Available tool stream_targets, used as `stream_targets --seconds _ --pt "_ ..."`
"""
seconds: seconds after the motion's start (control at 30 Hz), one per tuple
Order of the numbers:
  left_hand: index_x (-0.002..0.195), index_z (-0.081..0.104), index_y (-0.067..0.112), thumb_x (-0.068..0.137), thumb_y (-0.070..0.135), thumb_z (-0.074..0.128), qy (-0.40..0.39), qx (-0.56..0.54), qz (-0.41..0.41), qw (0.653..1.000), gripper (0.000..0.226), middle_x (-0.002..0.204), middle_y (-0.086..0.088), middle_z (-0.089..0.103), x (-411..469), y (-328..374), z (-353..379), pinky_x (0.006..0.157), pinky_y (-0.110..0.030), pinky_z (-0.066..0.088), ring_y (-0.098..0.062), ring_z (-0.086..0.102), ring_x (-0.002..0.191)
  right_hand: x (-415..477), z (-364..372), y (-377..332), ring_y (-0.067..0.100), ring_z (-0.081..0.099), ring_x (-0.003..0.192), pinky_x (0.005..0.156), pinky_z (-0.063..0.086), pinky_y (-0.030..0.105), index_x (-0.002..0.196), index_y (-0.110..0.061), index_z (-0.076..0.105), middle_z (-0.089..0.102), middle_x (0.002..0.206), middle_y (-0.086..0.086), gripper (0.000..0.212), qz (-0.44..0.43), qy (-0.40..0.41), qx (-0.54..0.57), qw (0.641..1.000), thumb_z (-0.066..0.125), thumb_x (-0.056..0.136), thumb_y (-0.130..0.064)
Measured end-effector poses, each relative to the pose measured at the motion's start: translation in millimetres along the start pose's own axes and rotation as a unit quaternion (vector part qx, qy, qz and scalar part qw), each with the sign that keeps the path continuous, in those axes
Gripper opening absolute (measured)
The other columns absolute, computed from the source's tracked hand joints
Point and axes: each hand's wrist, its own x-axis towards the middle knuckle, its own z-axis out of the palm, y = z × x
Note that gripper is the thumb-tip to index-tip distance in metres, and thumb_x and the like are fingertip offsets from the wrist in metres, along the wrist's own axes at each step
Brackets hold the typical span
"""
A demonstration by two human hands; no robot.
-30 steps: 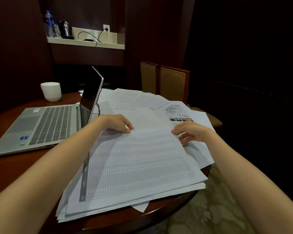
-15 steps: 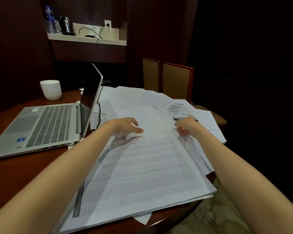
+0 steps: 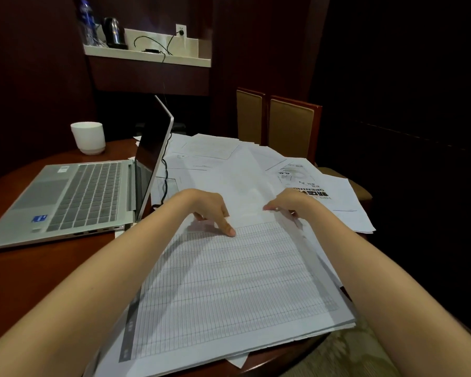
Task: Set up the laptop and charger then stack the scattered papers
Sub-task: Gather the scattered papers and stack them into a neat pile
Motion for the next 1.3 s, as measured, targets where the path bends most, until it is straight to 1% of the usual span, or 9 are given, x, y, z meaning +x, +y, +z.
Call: stream_targets --seconds 0.13,0.27,0.37,0.47,0.57,0.67,0.93,1.2,1.3 --pt "0.131 0.048 0.013 0.087 0.034 0.063 0.001 -0.056 0.036 0.998 0.051 0.108 0.003 0.048 -7.0 -4.1 -1.3 0.083 -0.020 0.040 -0.019 0.048 0.102 -4.1 -4.7 -1.4 0.017 0.036 0.052 0.050 0.031 0.024 0.067 -0.008 0.038 0.039 0.062 0.006 0.039 -0.011 0.001 0.085 0.996 0.067 0.086 -0.025" --pt "0.124 0.047 0.024 0.088 0.028 0.061 0.009 -0.097 0.057 0.994 0.038 0.115 0.003 0.044 -10.0 -9.1 0.0 0.080 -0.012 0.037 -0.013 0.041 0.106 -7.3 -8.0 -6.4 0.021 0.048 0.070 0.070 0.040 0.030 0.094 -0.003 0.049 0.051 0.082 0.009 0.031 -0.046 0.023 0.109 0.993 0.068 0.085 -0.025" --pt "0.129 0.044 0.026 0.087 0.028 0.063 0.009 -0.117 0.056 0.991 0.046 0.123 0.003 0.047 -13.8 -11.5 -2.6 0.100 -0.027 0.036 -0.015 0.043 0.113 -11.5 -10.0 -11.0 0.020 0.051 0.081 0.071 0.040 0.029 0.107 -0.004 0.049 0.052 0.096 0.009 0.034 -0.063 0.050 0.100 0.992 0.066 0.086 -0.026" --pt "0.132 0.042 0.026 0.089 0.023 0.062 0.008 -0.136 0.053 0.989 0.048 0.115 0.008 0.050 -18.8 -12.9 -5.3 0.099 -0.027 0.033 -0.015 0.045 0.119 -13.6 -13.2 -15.7 0.015 0.049 0.075 0.062 0.037 0.024 0.105 -0.003 0.051 0.054 0.102 0.009 0.031 -0.075 0.068 0.085 0.991 0.065 0.087 -0.025" --pt "0.138 0.038 0.024 0.089 0.023 0.062 0.018 -0.139 0.046 0.989 0.054 0.131 0.005 0.044 -21.4 -16.2 -6.1 0.107 -0.032 0.029 -0.020 0.035 0.134 -16.4 -16.9 -21.0 0.019 0.049 0.087 0.071 0.038 0.028 0.114 -0.002 0.052 0.052 0.101 0.005 0.035 -0.079 0.080 0.107 0.988 0.064 0.088 -0.023" --pt "0.144 0.030 0.021 0.088 0.025 0.062 0.025 -0.139 0.038 0.989 0.065 0.151 -0.001 0.027 -24.2 -18.5 -5.9 0.111 -0.035 0.024 -0.022 0.024 0.141 -20.9 -20.3 -25.0 0.016 0.050 0.074 0.063 0.044 0.025 0.102 -0.005 0.053 0.053 0.090 0.005 0.019 -0.079 0.087 0.124 0.985 0.062 0.090 -0.017" --pt "0.147 0.024 0.022 0.090 0.023 0.060 0.029 -0.156 0.011 0.987 0.068 0.155 -0.002 0.018 -31.6 -35.3 -9.4 0.114 -0.038 0.020 -0.025 0.017 0.143 -20.2 -23.0 -20.7 0.027 0.058 0.097 0.094 0.048 0.039 0.112 -0.003 0.055 0.060 0.102 0.010 0.030 -0.043 0.081 0.152 0.984 0.064 0.086 -0.015" --pt "0.146 0.025 0.020 0.090 0.019 0.059 0.026 -0.151 -0.001 0.988 0.066 0.152 -0.001 0.025 -31.2 -39.5 -13.1 0.112 -0.038 0.023 -0.025 0.019 0.143 -24.4 -52.2 2.9 0.026 0.056 0.097 0.088 0.045 0.036 0.115 0.005 0.055 0.060 0.099 0.011 0.035 -0.040 0.148 0.167 0.974 0.063 0.088 -0.016" --pt "0.146 0.027 0.019 0.091 0.019 0.058 0.015 -0.131 -0.002 0.991 0.064 0.150 -0.003 0.028 -28.2 -37.4 -12.6 0.110 -0.037 0.027 -0.025 0.023 0.141 -25.9 -73.5 34.2 0.035 0.058 0.102 0.092 0.047 0.041 0.112 0.006 0.054 0.061 0.110 0.019 0.037 -0.006 0.190 0.194 0.962 0.066 0.087 -0.018"
